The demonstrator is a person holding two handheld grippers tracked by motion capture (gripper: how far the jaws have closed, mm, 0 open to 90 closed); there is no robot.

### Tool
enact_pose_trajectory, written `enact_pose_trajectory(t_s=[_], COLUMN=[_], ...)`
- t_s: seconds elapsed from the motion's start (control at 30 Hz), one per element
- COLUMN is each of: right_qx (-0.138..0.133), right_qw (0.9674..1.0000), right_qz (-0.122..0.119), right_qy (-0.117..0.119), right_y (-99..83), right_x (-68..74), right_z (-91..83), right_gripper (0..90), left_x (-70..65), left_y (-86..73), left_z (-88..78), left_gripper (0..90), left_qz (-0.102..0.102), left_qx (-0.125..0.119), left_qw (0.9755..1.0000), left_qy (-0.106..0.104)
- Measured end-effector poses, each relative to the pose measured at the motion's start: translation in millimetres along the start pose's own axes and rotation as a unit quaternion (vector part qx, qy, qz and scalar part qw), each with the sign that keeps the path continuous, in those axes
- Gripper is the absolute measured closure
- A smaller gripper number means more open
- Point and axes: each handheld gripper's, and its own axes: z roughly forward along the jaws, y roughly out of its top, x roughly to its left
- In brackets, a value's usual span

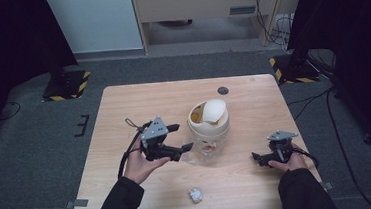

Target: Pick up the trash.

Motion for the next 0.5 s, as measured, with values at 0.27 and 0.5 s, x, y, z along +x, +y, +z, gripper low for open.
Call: enact_pose_trajectory(t_s=[0.27,0.5], right_qx=[0.000,0.000], right_qw=[1.0000,1.0000], right_qz=[0.000,-0.001], right_qy=[0.000,0.001], right_y=[0.0,0.0], right_x=[0.1,0.2], right_z=[0.1,0.0], right_gripper=[0.7,0.7], left_x=[-6.1,-19.4], left_y=[-33.8,-64.8], left_z=[-25.4,-34.5], left_gripper=[18.8,18.9], left_qz=[-0.026,-0.047], left_qx=[0.001,0.013], left_qw=[0.9996,0.9988], left_qy=[0.006,0.010])
